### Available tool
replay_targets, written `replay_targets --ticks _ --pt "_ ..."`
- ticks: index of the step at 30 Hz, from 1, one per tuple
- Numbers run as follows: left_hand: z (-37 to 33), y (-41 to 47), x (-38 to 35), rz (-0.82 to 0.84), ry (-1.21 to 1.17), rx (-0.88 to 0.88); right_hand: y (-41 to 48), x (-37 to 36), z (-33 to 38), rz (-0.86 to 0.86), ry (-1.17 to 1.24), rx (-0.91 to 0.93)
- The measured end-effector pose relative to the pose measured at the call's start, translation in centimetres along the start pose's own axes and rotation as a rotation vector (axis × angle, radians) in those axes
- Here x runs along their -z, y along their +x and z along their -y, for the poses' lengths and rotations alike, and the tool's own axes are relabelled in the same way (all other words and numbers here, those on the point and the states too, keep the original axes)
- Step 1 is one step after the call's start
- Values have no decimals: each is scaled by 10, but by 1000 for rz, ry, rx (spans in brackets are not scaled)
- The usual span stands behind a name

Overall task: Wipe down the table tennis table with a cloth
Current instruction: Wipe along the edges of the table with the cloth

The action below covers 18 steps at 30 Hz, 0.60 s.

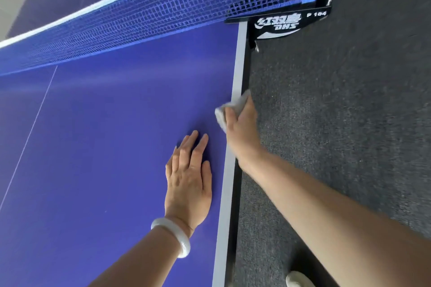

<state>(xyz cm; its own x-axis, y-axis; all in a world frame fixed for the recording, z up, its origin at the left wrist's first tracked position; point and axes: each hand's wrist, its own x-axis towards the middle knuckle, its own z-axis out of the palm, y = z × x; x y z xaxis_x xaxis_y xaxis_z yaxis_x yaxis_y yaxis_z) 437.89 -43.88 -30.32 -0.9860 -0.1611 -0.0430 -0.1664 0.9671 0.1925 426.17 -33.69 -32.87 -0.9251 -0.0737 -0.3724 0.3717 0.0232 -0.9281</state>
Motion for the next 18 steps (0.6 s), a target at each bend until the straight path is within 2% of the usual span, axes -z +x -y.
replay_targets --ticks 5,8,11,18 --pt "-1 0 1 19 4 10 70 3 20 -24 65 21" --pt "-5 0 1 19 31 1 65 6 17 -18 33 61" --pt "-4 14 11 4 47 -46 65 7 21 -24 21 12" --pt "-33 100 0 -3 21 -30 66 8 17 -35 -59 48"
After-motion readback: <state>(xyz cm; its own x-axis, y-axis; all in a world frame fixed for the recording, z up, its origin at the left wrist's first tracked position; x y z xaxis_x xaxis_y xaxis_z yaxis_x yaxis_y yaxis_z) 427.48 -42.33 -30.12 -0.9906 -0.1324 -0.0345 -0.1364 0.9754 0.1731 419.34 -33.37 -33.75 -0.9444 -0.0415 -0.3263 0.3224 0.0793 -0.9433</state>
